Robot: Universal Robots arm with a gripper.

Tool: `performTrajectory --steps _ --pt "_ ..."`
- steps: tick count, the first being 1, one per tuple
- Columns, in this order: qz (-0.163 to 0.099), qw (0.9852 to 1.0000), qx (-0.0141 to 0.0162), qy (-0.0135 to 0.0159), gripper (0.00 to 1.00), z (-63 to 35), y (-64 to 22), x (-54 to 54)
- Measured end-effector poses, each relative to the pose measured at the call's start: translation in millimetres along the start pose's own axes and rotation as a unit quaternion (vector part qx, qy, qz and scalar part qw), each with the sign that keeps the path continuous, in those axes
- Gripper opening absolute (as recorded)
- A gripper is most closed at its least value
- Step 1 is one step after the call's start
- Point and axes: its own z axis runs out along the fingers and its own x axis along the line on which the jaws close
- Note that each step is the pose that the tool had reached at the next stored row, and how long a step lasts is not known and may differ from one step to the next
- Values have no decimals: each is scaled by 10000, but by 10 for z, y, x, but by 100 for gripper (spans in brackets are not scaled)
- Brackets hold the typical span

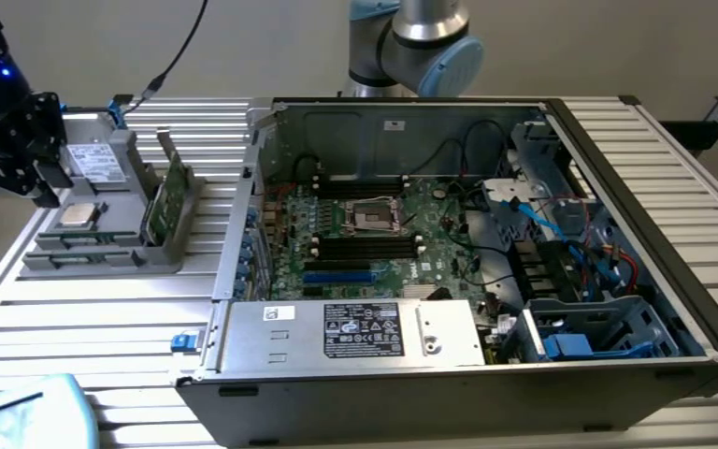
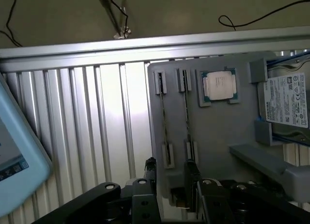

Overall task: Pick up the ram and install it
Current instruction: 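Pick up the ram and move it above insertion slot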

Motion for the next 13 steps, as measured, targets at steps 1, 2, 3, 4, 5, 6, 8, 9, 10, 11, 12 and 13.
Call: performTrajectory --steps 1,2,3,4,5,6,8,9,10,11,12,13 --pt "0 10000 0 -2 37 11 2 1" --pt "0 10000 0 -3 37 22 5 2" --pt "0 10000 -2 -4 37 32 11 3" --pt "1 10000 -2 -5 37 43 18 4" --pt "0 10000 -1 -6 37 53 23 5" --pt "-2 10000 0 -7 37 63 26 6" --pt "-8 10000 -1 -6 37 85 31 8" --pt "-15 10000 -1 -6 37 98 33 9" --pt "-22 10000 -2 -6 37 112 35 9" --pt "-33 10000 -2 -6 37 129 36 10" --pt "-51 10000 -3 -5 37 145 37 12" --pt "-72 10000 -4 -5 37 160 38 12"
